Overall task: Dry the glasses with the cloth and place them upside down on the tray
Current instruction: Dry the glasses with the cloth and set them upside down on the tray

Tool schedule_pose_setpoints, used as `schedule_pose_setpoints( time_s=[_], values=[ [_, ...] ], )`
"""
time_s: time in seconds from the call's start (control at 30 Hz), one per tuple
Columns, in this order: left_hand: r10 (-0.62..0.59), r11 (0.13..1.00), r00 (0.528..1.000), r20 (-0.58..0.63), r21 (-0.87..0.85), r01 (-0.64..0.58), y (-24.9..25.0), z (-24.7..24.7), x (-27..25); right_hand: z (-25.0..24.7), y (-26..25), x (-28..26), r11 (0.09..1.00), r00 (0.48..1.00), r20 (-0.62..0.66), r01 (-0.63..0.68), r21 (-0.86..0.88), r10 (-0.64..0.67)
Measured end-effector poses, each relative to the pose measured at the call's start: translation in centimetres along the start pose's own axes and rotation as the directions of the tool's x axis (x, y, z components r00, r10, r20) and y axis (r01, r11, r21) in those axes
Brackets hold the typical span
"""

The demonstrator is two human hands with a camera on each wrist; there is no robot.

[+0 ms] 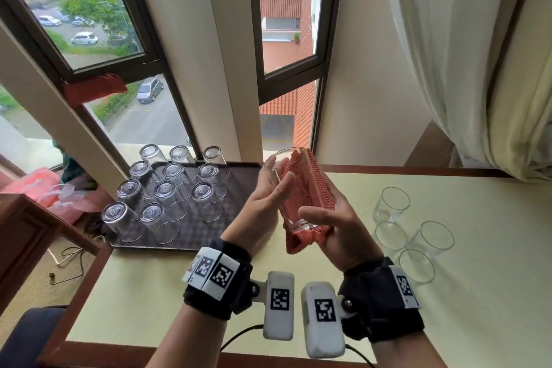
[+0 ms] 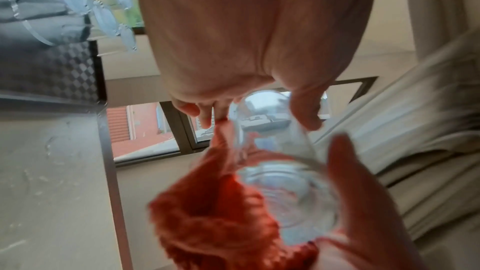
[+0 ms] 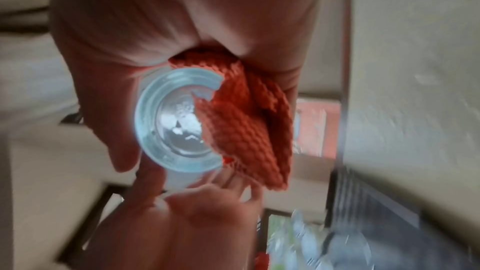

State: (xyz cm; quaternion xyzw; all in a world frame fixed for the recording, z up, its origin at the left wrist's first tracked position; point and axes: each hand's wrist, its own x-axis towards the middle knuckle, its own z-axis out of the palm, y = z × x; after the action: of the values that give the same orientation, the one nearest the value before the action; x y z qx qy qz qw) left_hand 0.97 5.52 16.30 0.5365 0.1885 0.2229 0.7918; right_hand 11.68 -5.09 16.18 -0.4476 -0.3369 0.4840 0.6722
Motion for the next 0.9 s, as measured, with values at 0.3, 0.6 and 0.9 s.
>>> schedule_pose_setpoints(
  time_s=[0.3,0.6,0.9],
  values=[
    [0.059,0.998,0.998,-0.036,-0.003,-0.059,-0.4,-0.5,0.4,0.9,0.0,0.7,0.939,0.99,-0.058,0.099,-0.328,-0.125],
    [0.069,0.997,0.998,-0.003,-0.045,-0.069,0.5,-0.9,-0.5,0.6,-0.7,0.8,0.975,0.993,-0.077,0.066,-0.213,-0.084],
    [0.147,0.988,0.988,-0.056,0.05,-0.144,0.4,1.0,-0.1,0.7,-0.4,0.4,0.992,0.999,0.034,0.006,0.13,-0.011]
  ],
)
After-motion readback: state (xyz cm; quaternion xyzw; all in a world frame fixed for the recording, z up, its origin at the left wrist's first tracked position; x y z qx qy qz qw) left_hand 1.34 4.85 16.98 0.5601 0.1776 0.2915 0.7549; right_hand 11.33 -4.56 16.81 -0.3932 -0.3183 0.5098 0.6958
